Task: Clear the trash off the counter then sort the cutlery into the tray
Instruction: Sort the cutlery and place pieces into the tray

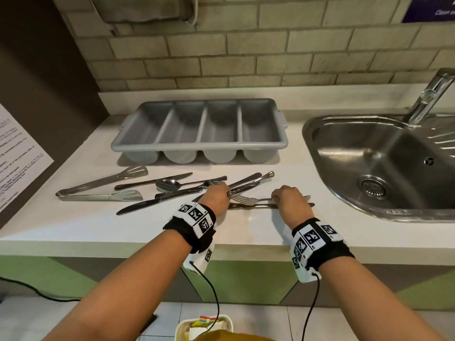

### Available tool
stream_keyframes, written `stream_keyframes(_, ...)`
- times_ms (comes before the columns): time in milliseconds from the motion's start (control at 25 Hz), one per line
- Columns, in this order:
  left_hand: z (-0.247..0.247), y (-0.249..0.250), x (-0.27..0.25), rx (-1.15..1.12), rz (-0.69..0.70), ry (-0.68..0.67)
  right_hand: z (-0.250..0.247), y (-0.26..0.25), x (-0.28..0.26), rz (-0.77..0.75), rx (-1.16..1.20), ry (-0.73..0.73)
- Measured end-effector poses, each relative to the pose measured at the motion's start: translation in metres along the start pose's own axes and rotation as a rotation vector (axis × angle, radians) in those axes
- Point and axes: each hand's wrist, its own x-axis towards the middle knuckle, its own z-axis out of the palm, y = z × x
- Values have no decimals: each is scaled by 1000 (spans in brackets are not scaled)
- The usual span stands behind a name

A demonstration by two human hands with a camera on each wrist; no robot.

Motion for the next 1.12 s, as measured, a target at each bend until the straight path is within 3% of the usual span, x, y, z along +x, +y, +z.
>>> stream_keyframes(120, -12, 3, -6, -121, -34, 12, -21, -15, -8, -48, -44, 105)
stream_keyframes(320, -45, -6, -8, -234, 1, 222, -56, -49, -17, -134, 73, 269)
stream_keyframes(480, -77, -25, -8, -492, -11, 371, -64, -84, -5, -128, 262, 260)
stream_keyframes(600, -112, -47, -10, -565, -22, 506, -58, -111, 14, -96, 362, 248)
stream_keyframes(720, -147, -76, 0, -614, -30, 552, -49, -136, 33, -106, 395, 270)
stream_keyframes(960, -198, -130, 60, -390, -248, 500, -38, -188, 73, -78, 420, 238)
stream_keyframes(1120, -211, -149, 101, -11, -278, 311, -32, -224, 103, -2, 432, 124)
